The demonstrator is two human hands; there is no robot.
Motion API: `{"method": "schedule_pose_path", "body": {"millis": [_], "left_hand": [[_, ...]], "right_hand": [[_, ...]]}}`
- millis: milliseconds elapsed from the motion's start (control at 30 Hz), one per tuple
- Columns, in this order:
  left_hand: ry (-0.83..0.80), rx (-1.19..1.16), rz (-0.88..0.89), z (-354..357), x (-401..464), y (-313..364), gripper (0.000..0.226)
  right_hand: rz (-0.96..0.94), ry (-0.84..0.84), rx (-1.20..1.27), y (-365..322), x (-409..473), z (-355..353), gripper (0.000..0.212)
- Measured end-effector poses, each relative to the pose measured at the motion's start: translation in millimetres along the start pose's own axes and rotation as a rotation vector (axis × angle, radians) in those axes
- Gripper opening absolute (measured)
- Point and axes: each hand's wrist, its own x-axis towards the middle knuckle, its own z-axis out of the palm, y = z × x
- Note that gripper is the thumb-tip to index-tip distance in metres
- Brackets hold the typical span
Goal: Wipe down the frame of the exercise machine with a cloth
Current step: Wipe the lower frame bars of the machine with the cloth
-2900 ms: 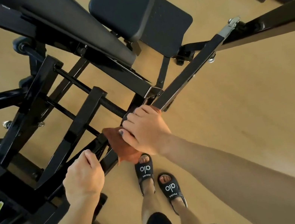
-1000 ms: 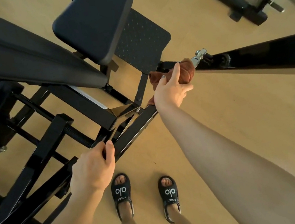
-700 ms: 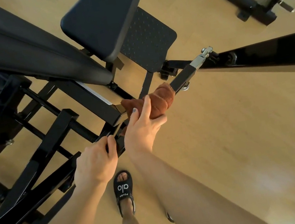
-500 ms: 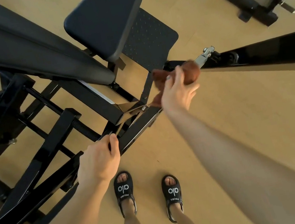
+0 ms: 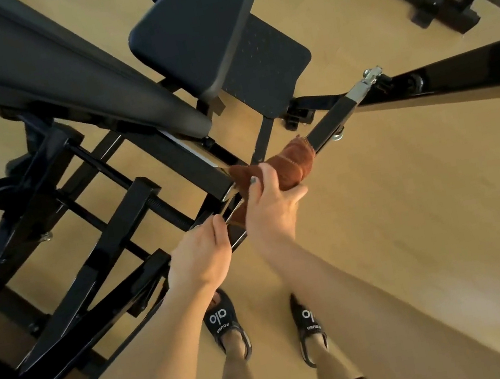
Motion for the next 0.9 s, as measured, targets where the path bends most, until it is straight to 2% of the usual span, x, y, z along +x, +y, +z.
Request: {"method": "schedule_pose_path", "body": {"millis": [67, 133, 233, 300, 400, 533, 600, 667, 800, 900], "left_hand": [[-0.027, -0.007, -0.028, 0, 2, -10, 0.035], [-0.018, 0.088, -0.016, -8, -10, -21, 0.044], [-0.03, 0.137, -0.13, -18, -38, -60, 0.058], [0.004, 0.091, -0.192, -19, -53, -75, 0.056], [0.061, 0.071, -0.16, -17, -50, -76, 0.044], [0.079, 0.07, -0.146, -17, -52, -75, 0.029], [0.074, 0.073, -0.166, -20, -56, -72, 0.025], [0.104, 0.04, -0.177, -20, -56, -73, 0.029], [0.169, 0.006, -0.176, -22, -55, -68, 0.05], [0.177, 0.02, -0.164, -21, -54, -69, 0.056]], "right_hand": [[-0.034, 0.037, -0.168, 2, 28, -20, 0.037], [-0.056, 0.149, -0.381, -4, 57, -41, 0.038], [-0.073, 0.211, -0.548, -12, 62, -39, 0.037], [-0.076, 0.163, -0.509, -7, 29, -15, 0.035], [-0.071, 0.014, -0.344, 8, -58, 29, 0.03], [-0.111, -0.083, -0.272, 17, -128, 56, 0.039], [-0.202, -0.117, -0.293, 22, -117, 44, 0.039], [-0.244, -0.073, -0.288, 26, -79, 18, 0.035], [-0.14, 0.182, -0.508, 5, 25, -27, 0.034], [-0.086, 0.183, -0.554, -7, 17, -9, 0.035]]}}
